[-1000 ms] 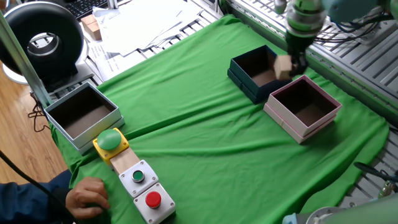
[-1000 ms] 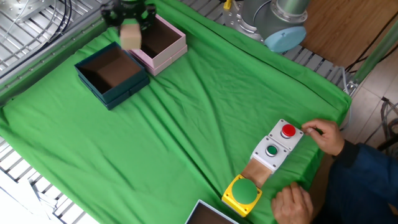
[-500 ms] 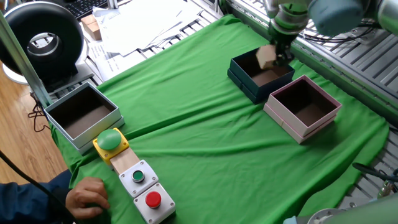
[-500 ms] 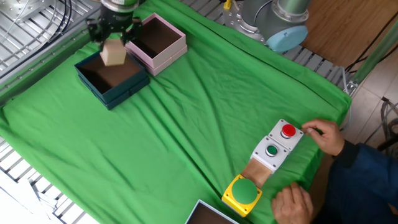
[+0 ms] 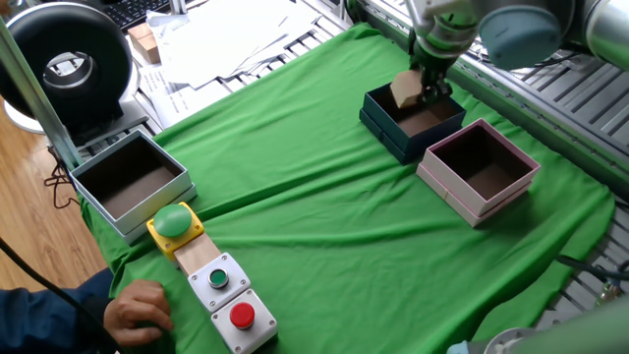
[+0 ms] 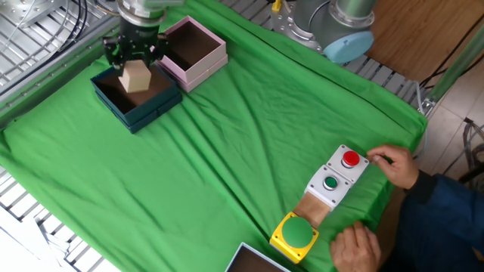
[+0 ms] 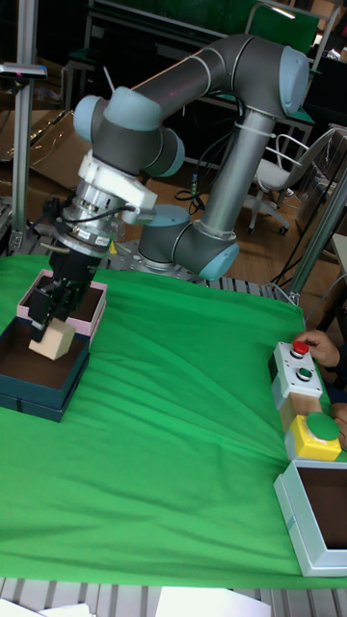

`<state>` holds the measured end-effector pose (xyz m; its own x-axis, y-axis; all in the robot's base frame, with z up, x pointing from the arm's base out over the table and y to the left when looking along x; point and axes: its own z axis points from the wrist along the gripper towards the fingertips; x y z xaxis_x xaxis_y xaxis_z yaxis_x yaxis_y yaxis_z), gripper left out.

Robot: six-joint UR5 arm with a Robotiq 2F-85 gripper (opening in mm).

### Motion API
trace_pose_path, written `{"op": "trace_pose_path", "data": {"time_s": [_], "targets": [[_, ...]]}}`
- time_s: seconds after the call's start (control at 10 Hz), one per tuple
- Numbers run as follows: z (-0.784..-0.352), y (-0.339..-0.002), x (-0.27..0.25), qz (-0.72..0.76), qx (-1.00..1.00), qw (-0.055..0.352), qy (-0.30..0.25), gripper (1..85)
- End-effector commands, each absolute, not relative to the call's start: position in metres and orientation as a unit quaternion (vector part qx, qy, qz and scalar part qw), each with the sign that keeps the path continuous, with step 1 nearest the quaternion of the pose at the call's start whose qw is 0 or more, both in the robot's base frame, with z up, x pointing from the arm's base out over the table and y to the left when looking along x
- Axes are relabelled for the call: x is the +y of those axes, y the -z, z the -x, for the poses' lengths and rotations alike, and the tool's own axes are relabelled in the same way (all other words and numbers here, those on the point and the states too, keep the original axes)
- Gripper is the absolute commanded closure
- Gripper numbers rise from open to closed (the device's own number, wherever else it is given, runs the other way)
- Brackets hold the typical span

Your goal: Move an object from one box to another

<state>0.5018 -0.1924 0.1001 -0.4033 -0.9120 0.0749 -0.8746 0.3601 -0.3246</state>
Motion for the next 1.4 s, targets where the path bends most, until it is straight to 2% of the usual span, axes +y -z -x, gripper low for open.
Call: {"op": "trace_pose_path", "data": {"time_s": [0.0,0.2,0.3,0.4,0.5,0.6,0.7,0.8,0.9,1.0,1.1,1.3], "targets": [[-0.499,-0.084,-0.189,0.568,0.81,0.061,0.135,49.7],[-0.511,-0.091,-0.188,0.611,0.774,0.065,0.154,17.7],[-0.515,-0.094,-0.189,0.621,0.764,0.069,0.163,15.7],[-0.523,-0.098,-0.187,0.631,0.752,0.081,0.173,17.3],[-0.524,-0.105,-0.194,0.629,0.75,0.077,0.188,34.7],[-0.516,-0.111,-0.202,0.615,0.762,0.063,0.193,57.0],[-0.499,-0.115,-0.206,0.575,0.796,0.05,0.181,83.3],[-0.471,-0.113,-0.196,0.514,0.847,0.035,0.135,84.0],[-0.427,-0.114,-0.187,0.412,0.908,-0.009,0.082,84.0],[-0.388,-0.117,-0.156,0.287,0.957,-0.042,0.006,84.0],[-0.378,-0.121,-0.128,0.193,0.979,-0.039,-0.044,84.0],[-0.38,-0.126,-0.135,0.151,0.988,-0.037,-0.019,84.0]]}}
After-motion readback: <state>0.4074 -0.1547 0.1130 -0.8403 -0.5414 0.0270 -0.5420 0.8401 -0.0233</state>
